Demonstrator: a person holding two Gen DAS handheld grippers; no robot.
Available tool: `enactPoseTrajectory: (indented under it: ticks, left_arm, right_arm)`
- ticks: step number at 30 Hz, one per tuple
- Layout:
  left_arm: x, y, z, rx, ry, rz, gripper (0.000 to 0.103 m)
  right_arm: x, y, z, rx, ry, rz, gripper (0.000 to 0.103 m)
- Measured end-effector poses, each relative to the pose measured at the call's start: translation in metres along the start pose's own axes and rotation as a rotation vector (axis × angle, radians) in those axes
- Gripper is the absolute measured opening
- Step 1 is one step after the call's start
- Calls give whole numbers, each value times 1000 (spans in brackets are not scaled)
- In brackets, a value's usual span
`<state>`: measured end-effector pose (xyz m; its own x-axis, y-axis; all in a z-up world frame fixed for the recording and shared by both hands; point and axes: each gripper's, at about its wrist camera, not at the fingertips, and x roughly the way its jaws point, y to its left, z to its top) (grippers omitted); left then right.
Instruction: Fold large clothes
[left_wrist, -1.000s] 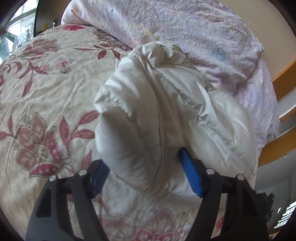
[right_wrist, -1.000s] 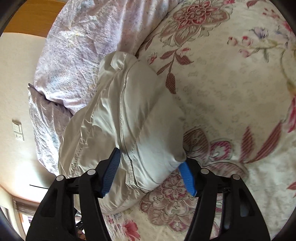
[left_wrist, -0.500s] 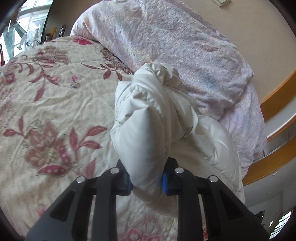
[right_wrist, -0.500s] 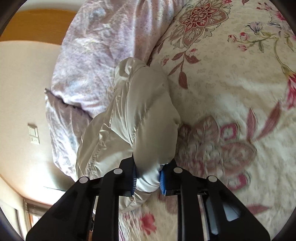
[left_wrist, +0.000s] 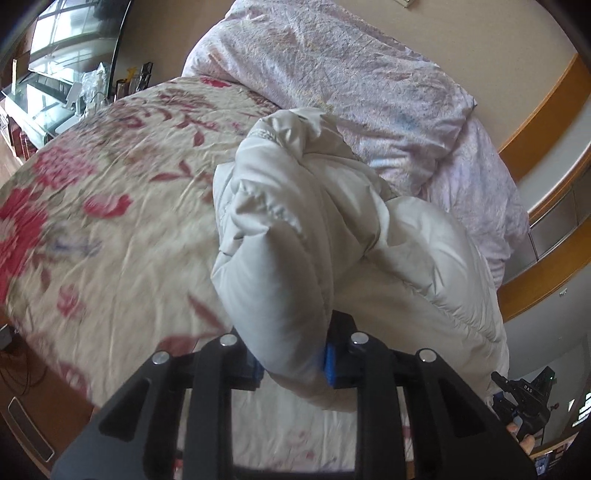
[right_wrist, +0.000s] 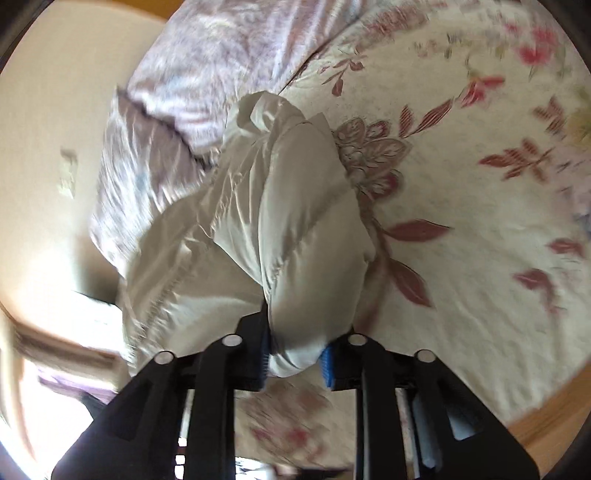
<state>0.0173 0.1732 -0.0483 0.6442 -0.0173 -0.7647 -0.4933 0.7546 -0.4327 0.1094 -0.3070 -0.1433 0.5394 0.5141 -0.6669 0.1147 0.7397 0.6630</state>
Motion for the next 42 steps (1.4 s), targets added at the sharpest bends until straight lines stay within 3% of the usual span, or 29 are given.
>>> enactPoseTrajectory:
  ticks: [4,8,9,10,13,16,22,29,36,42]
  left_arm:
    - [-1,0,-5,24,-4,22,33]
    - [1,-2,-5,33,-1,30,46]
    - [2,-3,-5,34,0,29,52]
    - [3,-3,-5,33,0,31,57]
    - [6,-5,-5,25,-2,24,64]
    - [7,-8,-3,14,-15,18,66]
    - [12,-10,1,-13,-22,24,66]
    - [21,-3,8,-53,-18,13,67]
    - [27,1,17,-106,-34,-30,68]
    - [26,-6,29,-107,-61,-41,54]
  right_arm:
    - [-17,18,-6,-97,-85,-186,48]
    - [-35,55,-9,-248,-293,-491,55]
    - [-38,63,-8,-269,-334,-515,55]
    - [-38,71,-8,-291,-350,-503,55]
    - [-18,109,-8,-383,-283,-321,55]
    - [10,148,-15,-483,-224,-192,53]
    - [55,198,-34,-584,-153,-88,44]
    - [90,196,-53,-620,-83,-147,44]
    - [117,191,-67,-658,-75,-222,45]
    - [125,189,-66,-631,-71,-230,45]
